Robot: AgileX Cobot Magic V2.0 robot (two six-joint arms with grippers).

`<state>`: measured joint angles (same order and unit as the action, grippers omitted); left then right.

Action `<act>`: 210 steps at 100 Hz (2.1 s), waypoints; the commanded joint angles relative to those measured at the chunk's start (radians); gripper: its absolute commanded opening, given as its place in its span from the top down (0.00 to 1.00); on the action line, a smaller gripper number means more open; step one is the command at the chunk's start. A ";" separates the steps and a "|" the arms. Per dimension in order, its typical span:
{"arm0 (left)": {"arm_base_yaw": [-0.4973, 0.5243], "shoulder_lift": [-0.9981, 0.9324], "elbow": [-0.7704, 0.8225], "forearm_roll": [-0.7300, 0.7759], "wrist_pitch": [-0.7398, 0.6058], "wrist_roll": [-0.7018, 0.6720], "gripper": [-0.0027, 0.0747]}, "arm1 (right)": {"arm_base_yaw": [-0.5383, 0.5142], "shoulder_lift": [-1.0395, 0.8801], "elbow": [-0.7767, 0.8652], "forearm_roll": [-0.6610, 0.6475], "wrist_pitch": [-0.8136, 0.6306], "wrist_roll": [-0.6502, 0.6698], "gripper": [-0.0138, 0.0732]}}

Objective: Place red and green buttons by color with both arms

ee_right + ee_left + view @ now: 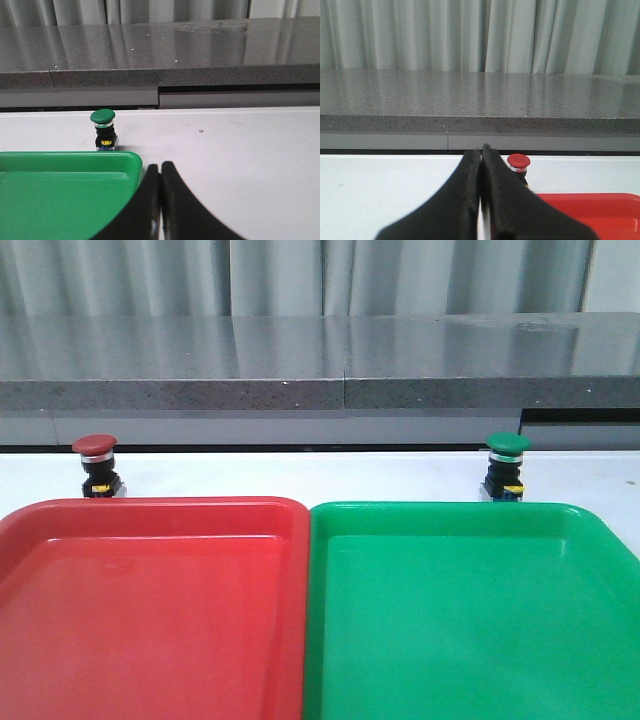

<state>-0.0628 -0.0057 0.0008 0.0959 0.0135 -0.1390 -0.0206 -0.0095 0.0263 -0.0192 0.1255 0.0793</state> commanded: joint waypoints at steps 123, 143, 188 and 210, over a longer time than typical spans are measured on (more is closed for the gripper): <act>0.003 0.544 -0.566 -0.062 0.392 -0.013 0.99 | -0.001 -0.018 -0.013 0.000 -0.087 -0.002 0.92; 0.003 0.781 -0.755 -0.062 0.551 -0.013 0.99 | -0.001 -0.018 -0.013 0.000 -0.087 -0.002 0.92; 0.003 1.054 -0.841 -0.062 0.596 -0.013 0.99 | -0.001 -0.018 -0.013 0.000 -0.087 -0.002 0.92; 0.003 1.056 -0.841 -0.062 0.603 0.000 0.70 | -0.001 -0.018 -0.013 0.000 -0.087 -0.002 0.92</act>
<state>-0.0628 1.0612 -0.8053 0.0411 0.6649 -0.1390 -0.0206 -0.0095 0.0263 -0.0192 0.1255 0.0793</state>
